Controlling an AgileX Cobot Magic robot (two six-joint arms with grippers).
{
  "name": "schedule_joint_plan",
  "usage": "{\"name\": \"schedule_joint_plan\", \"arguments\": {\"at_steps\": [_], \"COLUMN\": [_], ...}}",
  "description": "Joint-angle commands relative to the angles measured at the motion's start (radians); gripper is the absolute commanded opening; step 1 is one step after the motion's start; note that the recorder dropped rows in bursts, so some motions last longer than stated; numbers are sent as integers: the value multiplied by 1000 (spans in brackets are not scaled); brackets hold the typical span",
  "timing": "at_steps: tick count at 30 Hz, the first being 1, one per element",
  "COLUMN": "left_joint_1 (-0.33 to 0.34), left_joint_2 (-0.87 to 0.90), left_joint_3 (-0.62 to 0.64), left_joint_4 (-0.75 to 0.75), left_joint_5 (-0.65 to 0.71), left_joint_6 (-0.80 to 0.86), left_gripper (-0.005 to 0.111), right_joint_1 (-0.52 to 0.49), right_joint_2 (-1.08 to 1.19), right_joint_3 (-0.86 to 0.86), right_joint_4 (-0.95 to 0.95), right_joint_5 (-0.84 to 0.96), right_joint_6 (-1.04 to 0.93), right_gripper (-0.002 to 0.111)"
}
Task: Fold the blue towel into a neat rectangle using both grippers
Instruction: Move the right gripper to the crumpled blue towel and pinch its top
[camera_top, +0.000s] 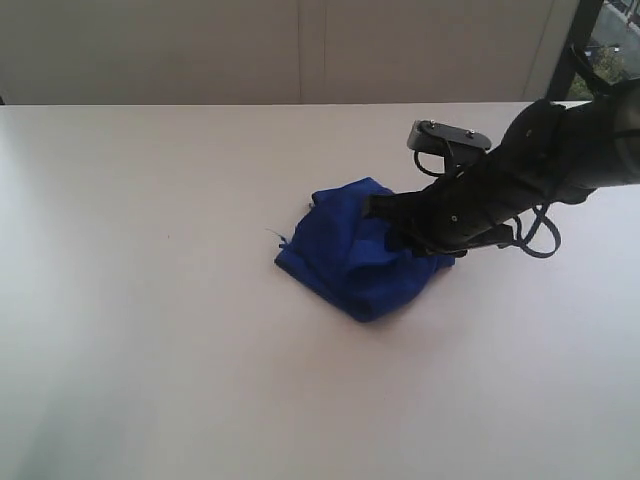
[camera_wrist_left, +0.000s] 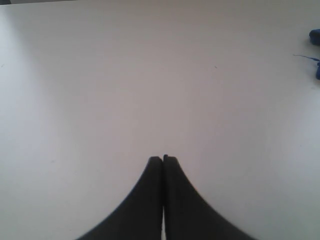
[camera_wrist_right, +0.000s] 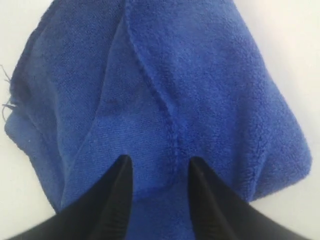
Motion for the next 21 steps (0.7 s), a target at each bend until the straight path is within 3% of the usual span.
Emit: {"name": "schedule_joint_plan", "arguments": {"at_steps": [1, 7, 16, 21], "left_joint_1": [0, 0, 0, 0], "left_joint_2": [-4, -4, -4, -4], "left_joint_3": [6, 6, 6, 6], "left_joint_4": [-4, -4, -4, -4], "left_joint_5": [2, 2, 2, 2], "left_joint_6": [0, 0, 0, 0], "left_gripper": [0, 0, 0, 0], "right_joint_1": [1, 1, 1, 1], "right_joint_2": [22, 49, -15, -77], "right_joint_3": [-5, -5, -5, -5], "right_joint_4": [69, 101, 103, 95], "right_joint_5": [-18, -22, -39, -10], "right_joint_6": [-1, -1, -1, -111], "right_gripper": [36, 35, 0, 0]}}
